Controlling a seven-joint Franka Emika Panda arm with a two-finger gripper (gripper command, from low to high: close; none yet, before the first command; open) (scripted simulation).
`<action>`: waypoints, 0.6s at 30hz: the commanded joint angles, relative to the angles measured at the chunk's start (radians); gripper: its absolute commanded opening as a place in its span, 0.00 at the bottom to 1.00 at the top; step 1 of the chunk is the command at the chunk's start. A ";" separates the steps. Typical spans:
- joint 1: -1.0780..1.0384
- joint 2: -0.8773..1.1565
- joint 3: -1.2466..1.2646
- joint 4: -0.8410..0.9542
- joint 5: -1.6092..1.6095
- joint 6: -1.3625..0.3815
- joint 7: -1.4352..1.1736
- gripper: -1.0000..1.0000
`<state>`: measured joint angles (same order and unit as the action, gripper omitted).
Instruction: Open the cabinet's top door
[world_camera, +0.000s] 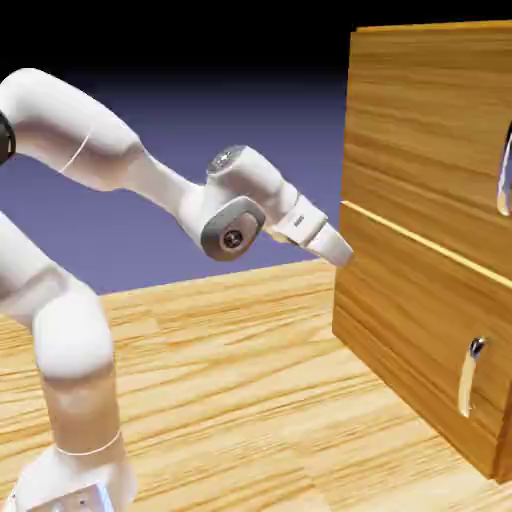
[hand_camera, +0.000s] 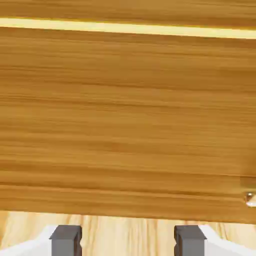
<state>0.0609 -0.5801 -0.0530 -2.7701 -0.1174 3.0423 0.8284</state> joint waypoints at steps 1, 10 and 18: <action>0.018 -0.004 -0.020 0.015 -0.044 0.002 0.032 0.50; 0.181 -0.037 -0.196 0.148 -0.435 0.020 0.324 0.50; 0.326 -0.067 -0.354 0.266 -0.783 0.035 0.583 0.50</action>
<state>0.3868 -0.6472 -0.4065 -2.5042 -0.9003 3.0775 1.4115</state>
